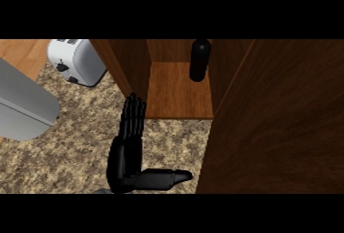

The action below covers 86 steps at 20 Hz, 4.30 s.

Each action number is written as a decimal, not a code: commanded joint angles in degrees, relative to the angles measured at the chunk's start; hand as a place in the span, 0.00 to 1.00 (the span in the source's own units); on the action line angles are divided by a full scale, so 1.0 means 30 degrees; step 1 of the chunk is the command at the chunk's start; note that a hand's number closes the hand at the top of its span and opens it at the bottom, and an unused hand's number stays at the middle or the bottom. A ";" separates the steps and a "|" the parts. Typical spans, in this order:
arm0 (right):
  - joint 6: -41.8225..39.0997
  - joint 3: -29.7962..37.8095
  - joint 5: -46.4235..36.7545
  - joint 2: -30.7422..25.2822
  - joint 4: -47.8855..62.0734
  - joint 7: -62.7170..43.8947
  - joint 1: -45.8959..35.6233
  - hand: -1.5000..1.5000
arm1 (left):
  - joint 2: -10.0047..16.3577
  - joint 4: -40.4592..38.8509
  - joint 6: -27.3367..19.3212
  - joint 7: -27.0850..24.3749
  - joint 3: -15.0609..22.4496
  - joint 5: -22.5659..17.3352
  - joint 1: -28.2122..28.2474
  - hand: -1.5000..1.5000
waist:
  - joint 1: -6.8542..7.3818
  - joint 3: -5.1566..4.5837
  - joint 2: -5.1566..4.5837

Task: Pick up the wine, place it into the cabinet and close the cabinet

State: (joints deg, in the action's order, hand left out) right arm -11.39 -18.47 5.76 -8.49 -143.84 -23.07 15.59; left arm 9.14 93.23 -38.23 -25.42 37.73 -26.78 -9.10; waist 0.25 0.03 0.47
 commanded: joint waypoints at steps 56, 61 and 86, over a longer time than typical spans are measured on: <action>0.9444 -0.4358 0.9309 0.2829 2.2133 -0.1389 -2.8728 1.00 | 1.1636 0.6885 1.3617 -0.1475 -1.3345 -0.9538 1.2228 0.00 | 0.1643 -0.0077 -0.0465; 0.4295 -0.4493 1.4380 0.2830 2.3409 -0.3939 -2.9203 1.00 | 1.2082 0.6772 1.3765 -0.0973 -1.3934 -1.0002 1.1835 0.00 | 0.1795 -0.0068 -0.0593; 0.2106 -0.0943 1.2007 -0.0326 3.4611 0.5364 -2.9308 1.00 | 1.1995 0.7940 1.4162 0.0704 -1.5279 -1.1287 1.1726 0.00 | 0.0273 -0.0017 -0.0778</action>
State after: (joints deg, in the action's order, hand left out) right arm -8.81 -26.18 43.64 0.02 -48.04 -9.51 -75.55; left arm 45.70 115.68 4.83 -23.56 -9.01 -60.49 26.61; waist 4.12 -1.85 1.35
